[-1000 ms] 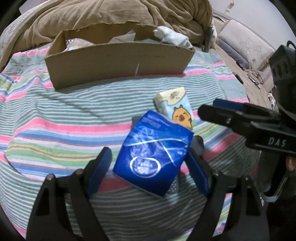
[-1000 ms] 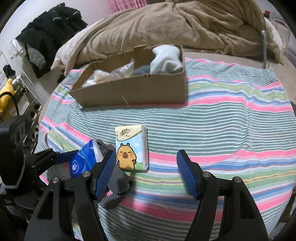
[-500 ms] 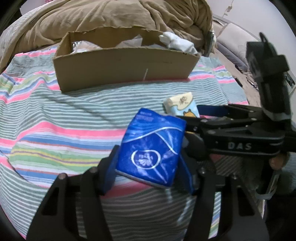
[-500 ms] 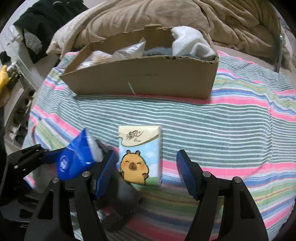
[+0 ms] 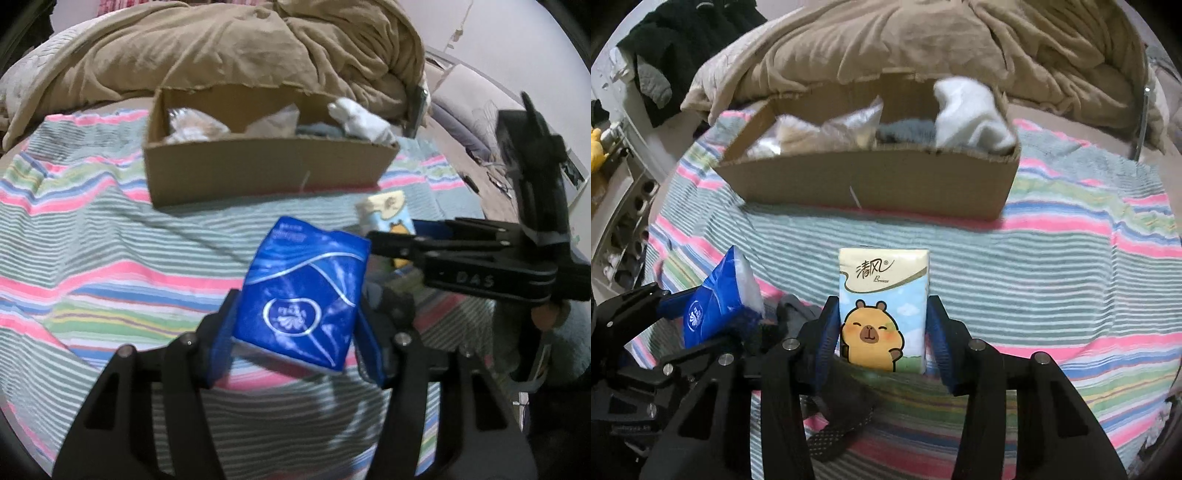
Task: Organize objects
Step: 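Grasp the blue tissue pack with the left tool while the right tool grasps the bear tissue pack, then carry both tissue packs into the box and open both tools to release, then lower the right tool onto the grey dotted glove and close on it, then lift the grey dotted glove with the right tool and carry it over the box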
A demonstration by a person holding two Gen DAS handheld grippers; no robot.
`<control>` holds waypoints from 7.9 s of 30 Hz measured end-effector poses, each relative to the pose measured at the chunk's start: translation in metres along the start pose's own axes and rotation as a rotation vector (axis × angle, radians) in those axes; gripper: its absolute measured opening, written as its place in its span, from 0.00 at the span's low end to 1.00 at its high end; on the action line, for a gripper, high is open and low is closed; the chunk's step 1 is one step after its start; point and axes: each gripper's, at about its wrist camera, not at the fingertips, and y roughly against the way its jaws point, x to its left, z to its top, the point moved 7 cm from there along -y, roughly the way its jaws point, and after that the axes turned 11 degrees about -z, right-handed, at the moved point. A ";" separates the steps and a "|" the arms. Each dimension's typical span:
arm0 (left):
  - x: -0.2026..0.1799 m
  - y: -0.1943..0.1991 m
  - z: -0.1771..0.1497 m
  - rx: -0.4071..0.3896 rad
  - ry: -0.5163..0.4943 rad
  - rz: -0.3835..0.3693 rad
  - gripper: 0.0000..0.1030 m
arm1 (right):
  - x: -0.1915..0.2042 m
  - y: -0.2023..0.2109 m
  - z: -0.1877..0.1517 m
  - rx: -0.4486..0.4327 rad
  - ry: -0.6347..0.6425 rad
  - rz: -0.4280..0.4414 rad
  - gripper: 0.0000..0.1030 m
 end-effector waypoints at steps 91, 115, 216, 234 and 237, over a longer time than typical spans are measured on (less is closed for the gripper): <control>0.059 -0.016 0.122 -0.168 0.061 0.155 0.73 | 0.008 -0.011 0.103 -0.116 -0.029 0.099 0.67; 0.026 0.062 0.091 -0.244 0.059 0.144 0.74 | 0.004 0.063 0.072 -0.185 -0.045 0.062 0.67; 0.061 0.044 0.081 -0.199 0.127 0.169 0.75 | 0.026 0.055 0.094 -0.238 0.096 0.091 0.22; 0.099 0.033 0.113 -0.235 0.144 0.185 0.75 | 0.051 0.002 0.144 -0.221 0.218 0.080 0.22; 0.105 0.032 0.116 -0.239 0.148 0.191 0.75 | 0.051 -0.012 0.147 -0.202 0.234 0.065 0.22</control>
